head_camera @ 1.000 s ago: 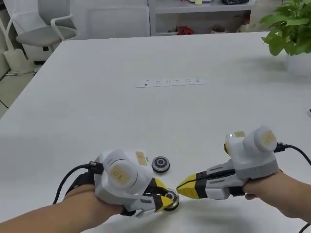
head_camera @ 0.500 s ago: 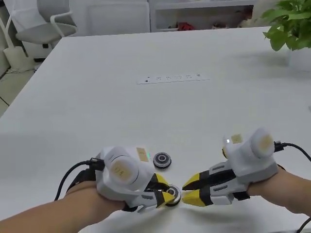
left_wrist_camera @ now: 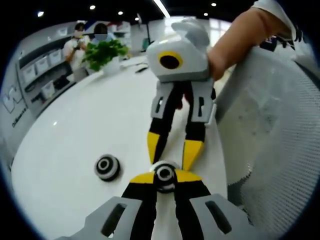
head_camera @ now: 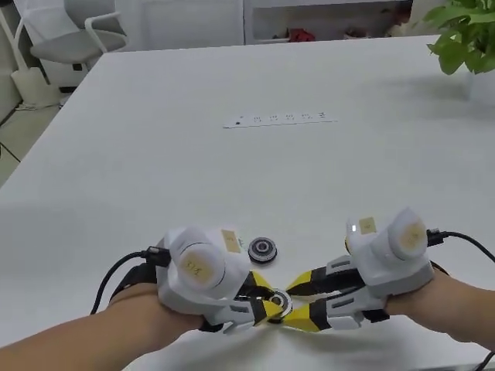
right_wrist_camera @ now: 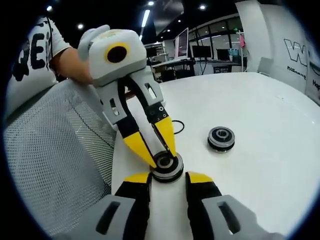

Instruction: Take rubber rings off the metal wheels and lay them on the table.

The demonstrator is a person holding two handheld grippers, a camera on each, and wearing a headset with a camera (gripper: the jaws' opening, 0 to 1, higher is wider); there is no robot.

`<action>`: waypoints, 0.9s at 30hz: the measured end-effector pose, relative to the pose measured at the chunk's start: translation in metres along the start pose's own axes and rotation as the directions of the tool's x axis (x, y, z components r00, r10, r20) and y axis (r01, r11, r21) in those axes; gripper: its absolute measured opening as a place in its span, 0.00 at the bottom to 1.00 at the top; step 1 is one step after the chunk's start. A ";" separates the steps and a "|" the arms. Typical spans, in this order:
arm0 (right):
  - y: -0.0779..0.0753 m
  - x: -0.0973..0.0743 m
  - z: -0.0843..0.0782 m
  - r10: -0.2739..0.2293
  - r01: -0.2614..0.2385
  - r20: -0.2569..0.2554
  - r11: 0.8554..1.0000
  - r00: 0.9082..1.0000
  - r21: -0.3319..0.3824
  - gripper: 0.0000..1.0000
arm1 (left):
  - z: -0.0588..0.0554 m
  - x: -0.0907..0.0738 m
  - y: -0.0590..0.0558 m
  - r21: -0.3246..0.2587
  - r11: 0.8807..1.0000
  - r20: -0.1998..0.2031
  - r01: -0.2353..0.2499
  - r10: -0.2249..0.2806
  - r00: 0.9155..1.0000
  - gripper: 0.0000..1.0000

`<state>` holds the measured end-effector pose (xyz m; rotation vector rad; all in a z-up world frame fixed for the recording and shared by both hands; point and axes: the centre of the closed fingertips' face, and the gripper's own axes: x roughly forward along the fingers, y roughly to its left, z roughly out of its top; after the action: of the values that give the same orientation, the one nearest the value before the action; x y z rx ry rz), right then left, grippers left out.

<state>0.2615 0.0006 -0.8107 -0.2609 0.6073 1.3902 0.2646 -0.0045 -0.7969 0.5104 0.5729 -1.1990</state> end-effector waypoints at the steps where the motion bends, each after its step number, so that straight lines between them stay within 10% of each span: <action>1: 0.001 0.001 0.000 0.008 -0.008 0.000 1.000 1.000 -0.003 0.23 | 0.000 0.000 0.000 0.001 1.000 0.000 0.000 0.000 1.000 0.12; 27: 0.001 -0.001 -0.003 0.000 0.000 -0.037 1.000 0.999 -0.014 0.19 | 0.000 0.000 0.000 -0.004 1.000 0.002 0.000 0.000 1.000 0.12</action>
<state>0.2597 -0.0022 -0.8125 -0.2984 0.6281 1.3927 0.2643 -0.0044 -0.7967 0.5059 0.5730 -1.1984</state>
